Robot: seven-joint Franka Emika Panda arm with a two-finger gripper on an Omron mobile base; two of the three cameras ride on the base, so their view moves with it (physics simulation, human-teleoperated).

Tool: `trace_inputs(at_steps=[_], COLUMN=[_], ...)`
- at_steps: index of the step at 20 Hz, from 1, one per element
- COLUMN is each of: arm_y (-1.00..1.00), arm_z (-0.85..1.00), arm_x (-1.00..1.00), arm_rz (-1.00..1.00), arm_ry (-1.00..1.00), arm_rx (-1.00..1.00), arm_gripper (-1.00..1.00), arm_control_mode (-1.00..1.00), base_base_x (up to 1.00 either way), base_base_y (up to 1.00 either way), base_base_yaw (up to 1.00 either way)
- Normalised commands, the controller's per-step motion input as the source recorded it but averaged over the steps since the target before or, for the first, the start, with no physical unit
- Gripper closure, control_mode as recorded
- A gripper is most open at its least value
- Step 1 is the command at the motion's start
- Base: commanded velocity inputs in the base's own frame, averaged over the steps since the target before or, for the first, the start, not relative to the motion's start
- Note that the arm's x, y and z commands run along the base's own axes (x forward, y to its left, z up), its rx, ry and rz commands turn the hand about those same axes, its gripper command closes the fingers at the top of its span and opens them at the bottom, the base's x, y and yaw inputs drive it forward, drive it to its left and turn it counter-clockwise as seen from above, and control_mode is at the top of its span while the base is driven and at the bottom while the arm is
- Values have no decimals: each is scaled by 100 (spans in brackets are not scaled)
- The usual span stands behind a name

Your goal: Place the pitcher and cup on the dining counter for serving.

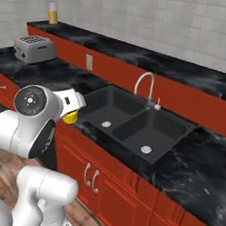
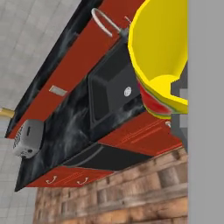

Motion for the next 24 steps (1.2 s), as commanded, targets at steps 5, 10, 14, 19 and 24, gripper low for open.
trace_inputs(at_steps=[5,10,14,19,24], arm_y=[0,0,0,0,0], arm_z=[0,0,0,0,0], arm_x=[0,0,0,0,0], arm_rz=[0,0,0,0,0], arm_ry=[0,0,0,0,0], arm_rx=[0,0,0,0,0], arm_gripper=[100,100,100,100,100], arm_control_mode=[100,100,100,100,100], base_base_x=[6,45,83,99,100], base_base_y=[100,100,100,100,100], base_base_yaw=[44,27,18,15,11])
